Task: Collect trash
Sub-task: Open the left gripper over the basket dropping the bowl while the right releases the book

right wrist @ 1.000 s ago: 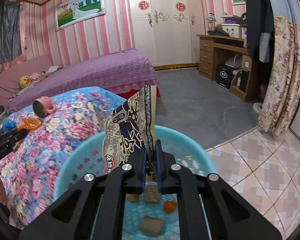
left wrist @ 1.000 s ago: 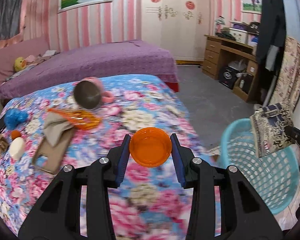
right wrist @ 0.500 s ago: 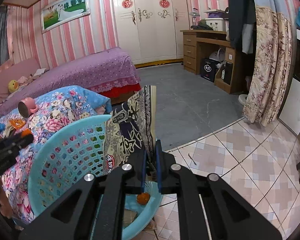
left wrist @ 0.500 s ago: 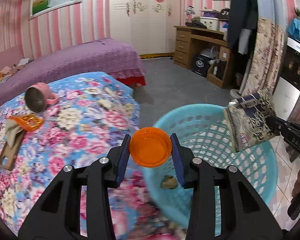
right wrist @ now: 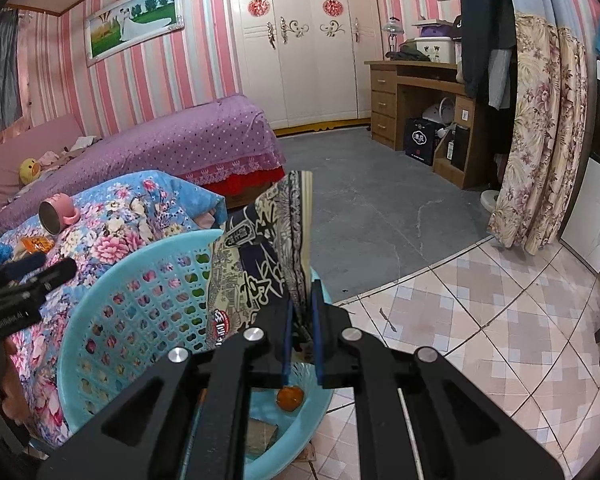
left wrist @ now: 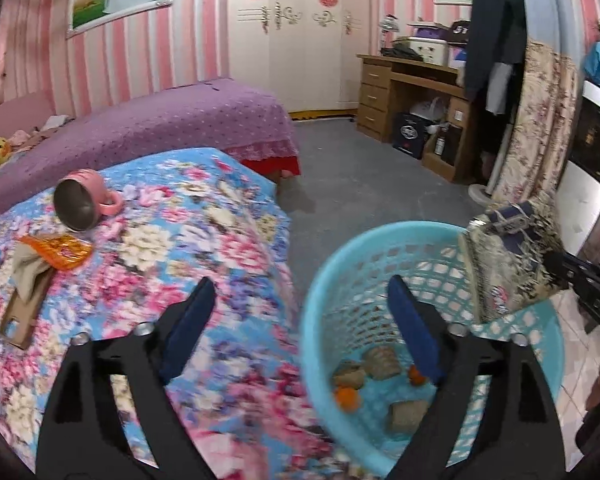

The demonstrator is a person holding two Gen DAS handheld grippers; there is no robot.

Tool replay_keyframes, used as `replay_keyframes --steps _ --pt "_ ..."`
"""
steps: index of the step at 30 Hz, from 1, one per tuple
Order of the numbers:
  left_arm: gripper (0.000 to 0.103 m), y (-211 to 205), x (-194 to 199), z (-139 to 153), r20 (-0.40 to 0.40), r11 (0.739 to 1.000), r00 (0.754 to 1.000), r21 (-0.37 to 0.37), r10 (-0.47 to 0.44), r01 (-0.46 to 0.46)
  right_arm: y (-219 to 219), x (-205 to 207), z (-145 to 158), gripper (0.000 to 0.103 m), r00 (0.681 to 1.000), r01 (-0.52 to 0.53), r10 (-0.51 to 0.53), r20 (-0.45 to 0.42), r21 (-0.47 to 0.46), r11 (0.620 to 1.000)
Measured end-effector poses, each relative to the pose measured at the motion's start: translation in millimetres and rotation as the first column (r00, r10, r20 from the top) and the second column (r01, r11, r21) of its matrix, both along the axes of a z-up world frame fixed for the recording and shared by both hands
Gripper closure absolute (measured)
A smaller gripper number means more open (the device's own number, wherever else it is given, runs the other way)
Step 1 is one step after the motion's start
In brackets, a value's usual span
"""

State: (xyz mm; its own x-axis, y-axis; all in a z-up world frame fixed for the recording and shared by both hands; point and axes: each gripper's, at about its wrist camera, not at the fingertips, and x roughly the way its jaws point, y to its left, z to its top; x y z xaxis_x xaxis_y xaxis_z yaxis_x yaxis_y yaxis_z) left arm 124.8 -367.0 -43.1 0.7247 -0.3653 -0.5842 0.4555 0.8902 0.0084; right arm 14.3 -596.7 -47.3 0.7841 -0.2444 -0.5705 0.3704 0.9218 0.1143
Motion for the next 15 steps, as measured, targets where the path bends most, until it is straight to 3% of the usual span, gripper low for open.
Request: replay_keyframes --steps 10,15 --pt "0.007 30.7 13.5 9.0 0.023 0.998 0.998 0.007 0.060 -0.060 7.8 7.9 -0.8 0.090 1.000 -0.008 0.008 -0.012 -0.002 1.000" --pt "0.007 43.5 15.2 11.7 0.023 0.997 0.997 -0.002 0.078 -0.078 17.1 14.1 0.2 0.061 1.000 -0.011 0.011 -0.010 -0.013 1.000"
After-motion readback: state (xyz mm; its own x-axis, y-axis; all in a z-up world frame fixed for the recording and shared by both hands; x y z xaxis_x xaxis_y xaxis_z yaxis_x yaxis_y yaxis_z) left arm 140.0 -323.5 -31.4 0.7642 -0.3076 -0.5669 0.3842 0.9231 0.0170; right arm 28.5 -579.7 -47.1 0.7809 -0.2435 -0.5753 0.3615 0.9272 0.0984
